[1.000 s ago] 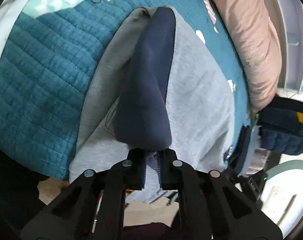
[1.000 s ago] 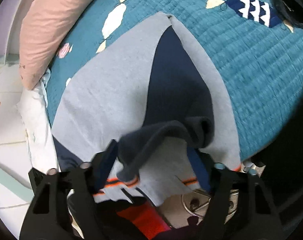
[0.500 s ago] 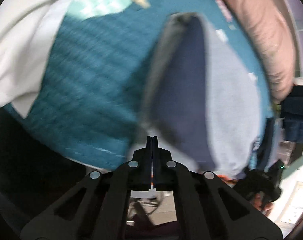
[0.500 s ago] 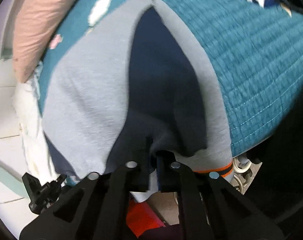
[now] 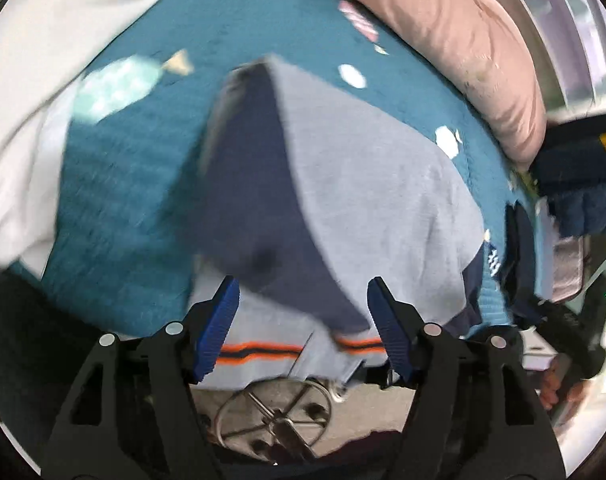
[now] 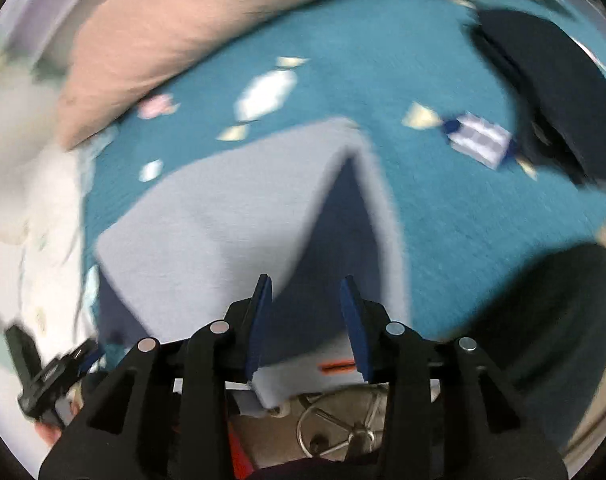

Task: Fold large clothes
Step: 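Press the folded grey jacket back flat with both tools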

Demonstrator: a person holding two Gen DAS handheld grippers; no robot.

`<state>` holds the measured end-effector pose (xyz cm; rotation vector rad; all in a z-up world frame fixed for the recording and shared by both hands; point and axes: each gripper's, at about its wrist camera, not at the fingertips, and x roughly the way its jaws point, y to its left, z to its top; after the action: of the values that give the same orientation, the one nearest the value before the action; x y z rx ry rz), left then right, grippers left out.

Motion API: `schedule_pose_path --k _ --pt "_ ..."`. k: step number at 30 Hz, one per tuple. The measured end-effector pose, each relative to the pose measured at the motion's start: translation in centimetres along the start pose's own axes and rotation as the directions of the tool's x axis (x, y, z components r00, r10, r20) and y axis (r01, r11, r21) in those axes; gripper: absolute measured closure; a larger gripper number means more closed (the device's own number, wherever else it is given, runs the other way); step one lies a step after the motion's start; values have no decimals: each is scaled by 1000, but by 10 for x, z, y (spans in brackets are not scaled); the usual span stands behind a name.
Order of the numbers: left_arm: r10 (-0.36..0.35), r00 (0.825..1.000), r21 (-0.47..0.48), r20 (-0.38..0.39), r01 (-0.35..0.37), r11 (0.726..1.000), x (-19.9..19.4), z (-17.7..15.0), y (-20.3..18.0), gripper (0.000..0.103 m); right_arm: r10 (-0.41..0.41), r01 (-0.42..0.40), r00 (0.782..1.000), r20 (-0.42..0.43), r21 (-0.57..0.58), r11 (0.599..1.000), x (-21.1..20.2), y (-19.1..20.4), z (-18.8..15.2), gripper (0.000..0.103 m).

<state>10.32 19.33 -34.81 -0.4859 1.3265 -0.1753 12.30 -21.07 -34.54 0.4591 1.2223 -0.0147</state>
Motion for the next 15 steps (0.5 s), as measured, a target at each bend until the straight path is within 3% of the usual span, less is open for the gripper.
schedule_pose_path --k 3,5,7,8,9,10,13,14,15 --pt "23 999 64 -31 -21 998 23 4 -31 37 95 -105 992 -86 -124 987 30 37 1 77" --pt "56 997 104 -55 -50 993 39 1 -43 57 96 -124 982 -160 -176 977 57 53 -4 81" --pt "119 986 161 -113 -100 982 65 -5 -53 86 94 -134 971 -219 -177 975 84 54 -10 90" --pt "157 978 176 -136 -133 975 78 -8 -52 90 70 -113 970 -233 -181 977 93 52 -13 92" --pt "187 973 182 -137 -161 970 85 -11 -50 94 30 -75 971 -236 -181 981 104 45 -15 102" --pt "181 975 172 -126 -158 972 88 -13 -46 94 24 -68 967 -254 -167 984 113 38 -16 103" --pt "167 978 173 -125 -144 974 84 -14 -42 99 90 -115 953 -288 -71 991 121 14 -16 103" --pt "198 973 193 -119 -173 966 82 -14 -43 103 73 -97 956 -284 -72 993 117 8 -16 103" --pt "267 959 226 -94 -240 944 79 -13 -44 103 -4 -24 968 -252 -109 994 110 5 -16 103"
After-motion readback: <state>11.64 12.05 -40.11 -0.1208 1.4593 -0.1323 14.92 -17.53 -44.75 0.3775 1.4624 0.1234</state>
